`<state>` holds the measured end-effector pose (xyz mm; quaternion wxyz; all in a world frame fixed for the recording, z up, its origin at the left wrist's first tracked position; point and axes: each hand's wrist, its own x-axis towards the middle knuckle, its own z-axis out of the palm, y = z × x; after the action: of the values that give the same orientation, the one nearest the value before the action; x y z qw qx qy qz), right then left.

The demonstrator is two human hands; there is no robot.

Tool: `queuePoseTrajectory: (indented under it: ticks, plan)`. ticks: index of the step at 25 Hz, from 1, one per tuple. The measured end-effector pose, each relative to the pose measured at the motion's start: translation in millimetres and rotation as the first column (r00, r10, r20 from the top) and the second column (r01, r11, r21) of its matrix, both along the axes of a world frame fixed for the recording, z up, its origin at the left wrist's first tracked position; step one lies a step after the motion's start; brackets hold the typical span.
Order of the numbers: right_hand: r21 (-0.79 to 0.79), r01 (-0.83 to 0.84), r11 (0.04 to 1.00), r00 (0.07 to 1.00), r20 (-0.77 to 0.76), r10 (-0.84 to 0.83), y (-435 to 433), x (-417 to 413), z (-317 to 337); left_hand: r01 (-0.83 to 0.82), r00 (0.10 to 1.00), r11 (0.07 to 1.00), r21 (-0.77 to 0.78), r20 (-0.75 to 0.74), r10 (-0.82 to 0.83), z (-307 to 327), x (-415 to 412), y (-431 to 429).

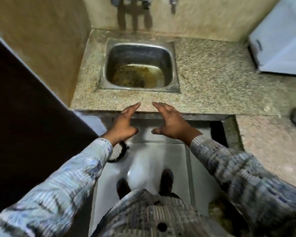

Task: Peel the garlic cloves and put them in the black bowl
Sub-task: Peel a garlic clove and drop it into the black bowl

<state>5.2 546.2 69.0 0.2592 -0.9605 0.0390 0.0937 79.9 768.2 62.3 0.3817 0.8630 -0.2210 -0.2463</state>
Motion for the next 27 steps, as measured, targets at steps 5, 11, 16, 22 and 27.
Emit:
queuePoseTrajectory:
  ticks: [5,11,16,22,27]
  plan:
    - [0.015,0.343,0.939,0.937,0.062,-0.344,-65.1,-59.2,28.3,0.249,0.961,0.969,0.000,0.122,-0.247,29.6,9.1,-94.5]
    - [0.027,0.569,0.822,0.812,0.139,-0.567,-157.3,-124.6,39.7,0.519,0.846,0.853,-0.047,0.173,-0.505,40.9,-22.6,-238.3]
    - [0.126,0.710,0.693,0.680,0.136,-0.721,-240.4,-176.0,27.1,0.628,0.771,0.776,-0.058,0.181,-0.610,35.8,-65.3,-359.5]
    - [0.131,0.831,0.541,0.522,0.156,-0.839,-337.6,-223.7,10.0,0.685,0.728,0.725,-0.067,0.109,-0.677,24.8,-111.2,-482.2]
    - [0.106,0.883,0.457,0.446,0.114,-0.888,-407.6,-230.4,-5.1,0.732,0.681,0.679,-0.056,0.061,-0.730,9.3,-107.1,-557.0]
